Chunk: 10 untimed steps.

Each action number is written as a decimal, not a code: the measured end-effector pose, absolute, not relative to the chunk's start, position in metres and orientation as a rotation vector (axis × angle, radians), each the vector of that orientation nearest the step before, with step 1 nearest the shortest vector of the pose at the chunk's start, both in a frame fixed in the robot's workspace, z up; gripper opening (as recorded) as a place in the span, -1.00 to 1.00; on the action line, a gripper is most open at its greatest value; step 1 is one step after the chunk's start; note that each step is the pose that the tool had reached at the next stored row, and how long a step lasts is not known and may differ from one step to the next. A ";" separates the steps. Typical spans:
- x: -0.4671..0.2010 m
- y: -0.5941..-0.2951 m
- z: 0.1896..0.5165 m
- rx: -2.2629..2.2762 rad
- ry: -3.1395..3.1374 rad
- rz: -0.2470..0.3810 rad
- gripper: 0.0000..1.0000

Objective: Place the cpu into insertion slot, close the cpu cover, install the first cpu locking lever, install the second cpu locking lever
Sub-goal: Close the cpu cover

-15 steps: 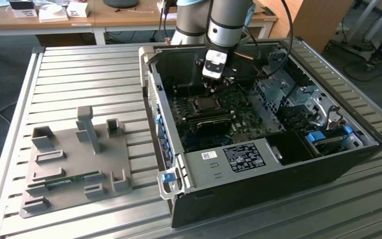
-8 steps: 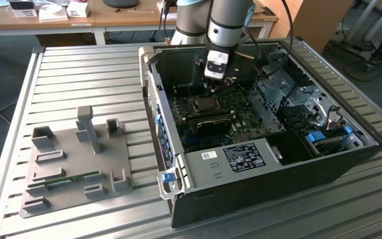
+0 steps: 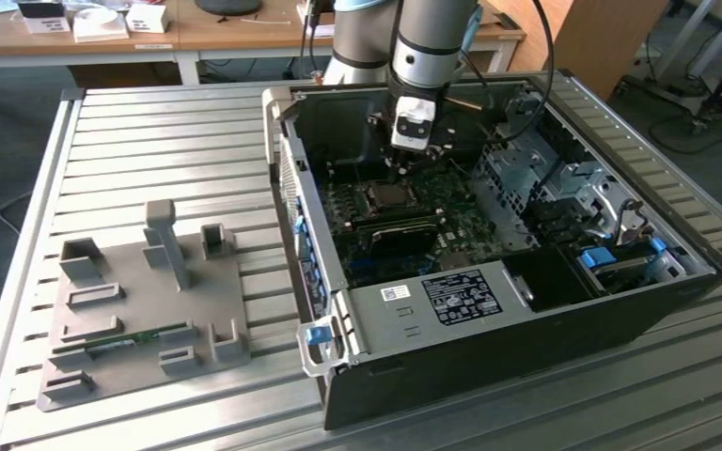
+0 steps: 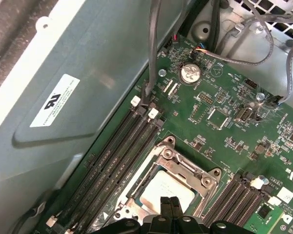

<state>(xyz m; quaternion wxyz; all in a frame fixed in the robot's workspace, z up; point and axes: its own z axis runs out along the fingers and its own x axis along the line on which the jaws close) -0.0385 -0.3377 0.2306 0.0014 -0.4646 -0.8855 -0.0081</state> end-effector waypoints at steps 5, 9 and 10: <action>-0.039 -0.338 0.231 -1.414 -2.802 -0.025 -0.79; -0.039 -0.338 0.231 -1.310 -2.851 -0.025 -0.79; -0.039 -0.338 0.231 -1.284 -2.863 -0.025 -0.79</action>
